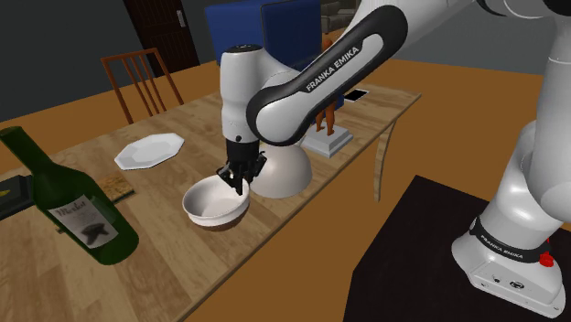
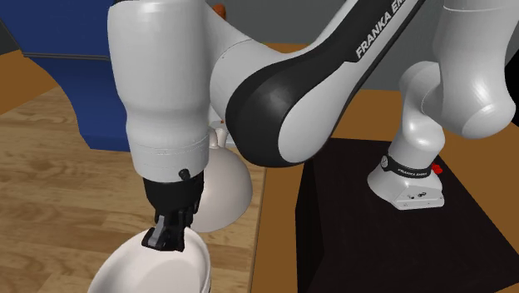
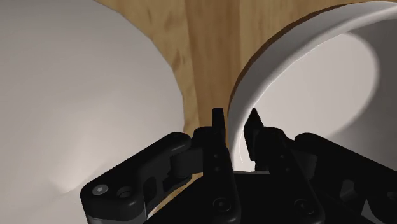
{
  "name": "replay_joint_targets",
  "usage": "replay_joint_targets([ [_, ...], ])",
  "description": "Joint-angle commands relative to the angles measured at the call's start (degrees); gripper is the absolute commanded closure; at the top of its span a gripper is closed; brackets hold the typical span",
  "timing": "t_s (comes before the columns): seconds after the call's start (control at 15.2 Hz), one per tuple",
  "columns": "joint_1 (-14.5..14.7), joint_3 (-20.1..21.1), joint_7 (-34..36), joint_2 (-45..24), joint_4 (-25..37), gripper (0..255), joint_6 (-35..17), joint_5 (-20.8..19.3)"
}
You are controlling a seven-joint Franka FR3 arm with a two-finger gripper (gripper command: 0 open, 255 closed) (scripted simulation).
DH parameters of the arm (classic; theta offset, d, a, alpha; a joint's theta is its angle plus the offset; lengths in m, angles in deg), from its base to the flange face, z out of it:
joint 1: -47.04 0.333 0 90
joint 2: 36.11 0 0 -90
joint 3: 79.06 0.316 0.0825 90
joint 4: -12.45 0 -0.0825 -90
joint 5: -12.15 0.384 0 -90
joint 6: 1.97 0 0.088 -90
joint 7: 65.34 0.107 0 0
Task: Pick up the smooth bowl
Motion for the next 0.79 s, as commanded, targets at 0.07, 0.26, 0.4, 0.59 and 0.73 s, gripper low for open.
replay_joint_targets([
  [0.07,-0.05,-0.02,-0.04,-0.05,-0.17,255,0.2,0.06],
  [0.26,0.38,0.06,0.66,-0.4,0.09,255,0.1,-0.29],
  [0.4,0.26,0.2,0.44,0.4,0.69,255,1.46,0.12],
  [0.59,0.09,0.38,0.15,1.51,1.71,255,3.52,0.67],
  [0.73,0.0,0.47,-0.02,2.2,2.44,255,4.9,1.0],
])
